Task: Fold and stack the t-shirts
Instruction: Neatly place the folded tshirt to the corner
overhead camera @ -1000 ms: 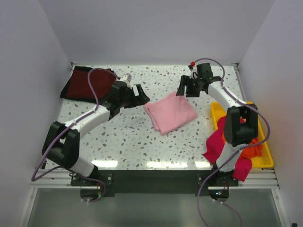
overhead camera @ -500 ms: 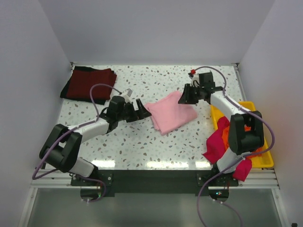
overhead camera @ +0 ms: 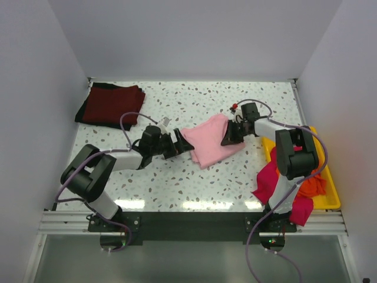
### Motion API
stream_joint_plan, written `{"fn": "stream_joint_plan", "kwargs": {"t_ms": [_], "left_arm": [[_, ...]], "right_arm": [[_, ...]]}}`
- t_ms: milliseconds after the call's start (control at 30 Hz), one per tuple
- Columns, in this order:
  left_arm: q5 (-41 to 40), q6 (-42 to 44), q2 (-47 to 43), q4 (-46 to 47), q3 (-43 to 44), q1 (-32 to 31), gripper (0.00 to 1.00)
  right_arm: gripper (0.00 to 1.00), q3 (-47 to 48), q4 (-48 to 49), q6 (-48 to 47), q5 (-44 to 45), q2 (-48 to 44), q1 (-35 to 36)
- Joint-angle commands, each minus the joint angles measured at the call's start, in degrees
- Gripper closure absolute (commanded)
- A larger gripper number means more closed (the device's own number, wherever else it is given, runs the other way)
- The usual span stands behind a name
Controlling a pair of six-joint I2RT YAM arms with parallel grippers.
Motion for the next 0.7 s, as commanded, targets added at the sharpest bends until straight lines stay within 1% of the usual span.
{"fn": "stream_joint_plan", "kwargs": {"t_ms": [0, 133, 267, 400, 667], "left_arm": [[-1.5, -2.0, 2.4, 4.3, 0.3, -1.2, 0.0], [-4.4, -2.8, 4.2, 2.3, 1.1, -3.0, 0.0], [-6.9, -4.4, 6.9, 2.2, 2.3, -5.8, 0.0], [-7.9, -7.0, 10.4, 5.5, 2.6, -8.1, 0.0], [-9.8, -9.0, 15.8, 7.9, 4.5, -11.3, 0.0]], "right_arm": [[1.0, -1.2, -0.1, -0.7, 1.2, 0.6, 0.4], [1.0, -3.4, -0.2, -0.6, 1.9, 0.1, 0.7], [1.0, -5.3, 0.0, -0.5, 2.2, -1.2, 1.0], [1.0, -7.1, 0.1, -0.2, 2.0, -2.9, 1.4], [1.0, -10.8, 1.5, 1.3, 0.1, -7.0, 2.5]]}}
